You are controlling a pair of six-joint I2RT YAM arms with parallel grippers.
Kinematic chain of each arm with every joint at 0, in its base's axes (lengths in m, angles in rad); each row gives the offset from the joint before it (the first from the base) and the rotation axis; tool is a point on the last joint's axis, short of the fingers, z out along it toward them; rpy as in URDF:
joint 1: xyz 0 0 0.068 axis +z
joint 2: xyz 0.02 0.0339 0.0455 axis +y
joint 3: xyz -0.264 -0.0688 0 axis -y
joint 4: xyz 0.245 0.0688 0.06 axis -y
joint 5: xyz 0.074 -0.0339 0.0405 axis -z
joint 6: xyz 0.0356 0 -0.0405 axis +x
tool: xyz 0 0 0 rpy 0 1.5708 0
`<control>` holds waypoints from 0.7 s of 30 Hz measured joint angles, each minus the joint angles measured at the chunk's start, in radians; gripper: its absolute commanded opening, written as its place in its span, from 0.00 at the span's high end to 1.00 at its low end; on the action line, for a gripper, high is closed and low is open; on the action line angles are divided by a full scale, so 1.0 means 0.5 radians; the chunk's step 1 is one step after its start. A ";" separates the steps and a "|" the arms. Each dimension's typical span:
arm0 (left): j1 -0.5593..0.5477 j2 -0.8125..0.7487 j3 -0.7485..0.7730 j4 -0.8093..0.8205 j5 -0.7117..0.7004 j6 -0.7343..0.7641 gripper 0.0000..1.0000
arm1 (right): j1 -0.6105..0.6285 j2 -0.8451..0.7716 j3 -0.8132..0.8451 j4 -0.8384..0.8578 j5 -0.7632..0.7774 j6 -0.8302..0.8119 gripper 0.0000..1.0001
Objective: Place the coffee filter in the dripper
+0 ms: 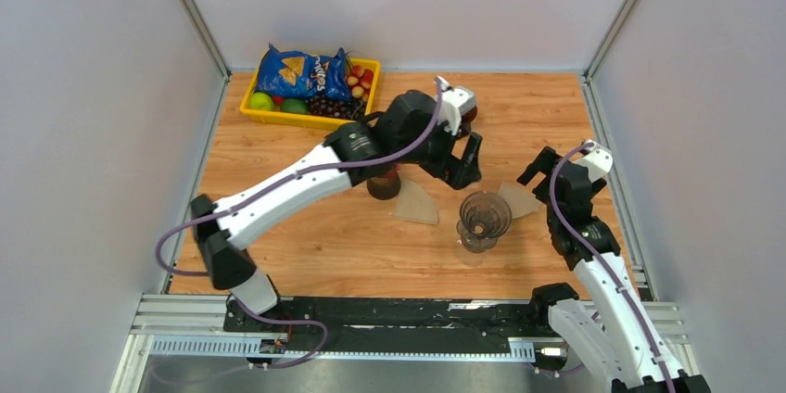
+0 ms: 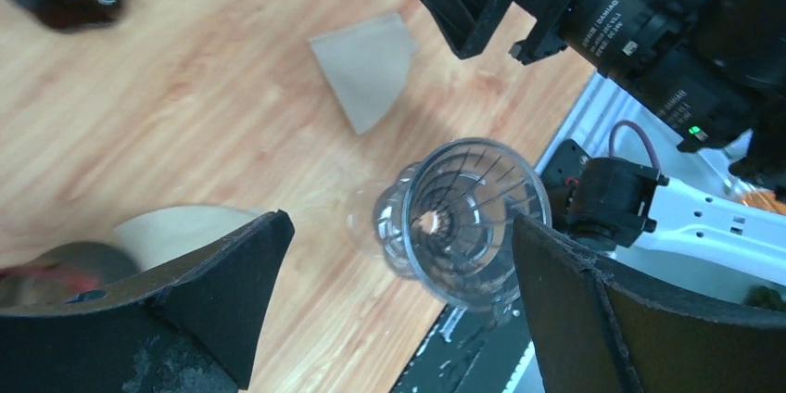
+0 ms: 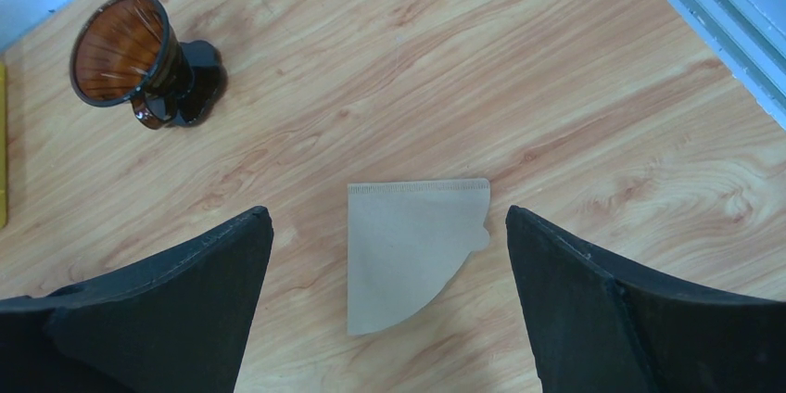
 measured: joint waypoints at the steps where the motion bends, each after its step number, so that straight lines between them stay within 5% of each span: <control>1: 0.013 -0.098 -0.066 0.024 -0.067 0.008 0.00 | 0.000 0.018 0.003 -0.010 -0.001 0.008 0.00; 6: 0.221 -0.607 -0.600 0.217 -0.253 -0.014 0.00 | -0.081 0.121 0.011 -0.085 -0.140 0.051 0.00; 14: 0.628 -1.113 -1.535 0.484 -0.542 -0.223 0.00 | -0.811 0.244 -0.098 -0.110 -0.806 0.099 0.00; 21: 0.633 -1.298 -1.793 0.677 -0.604 -0.297 0.00 | -0.894 0.298 -0.291 -0.072 -1.116 0.155 0.00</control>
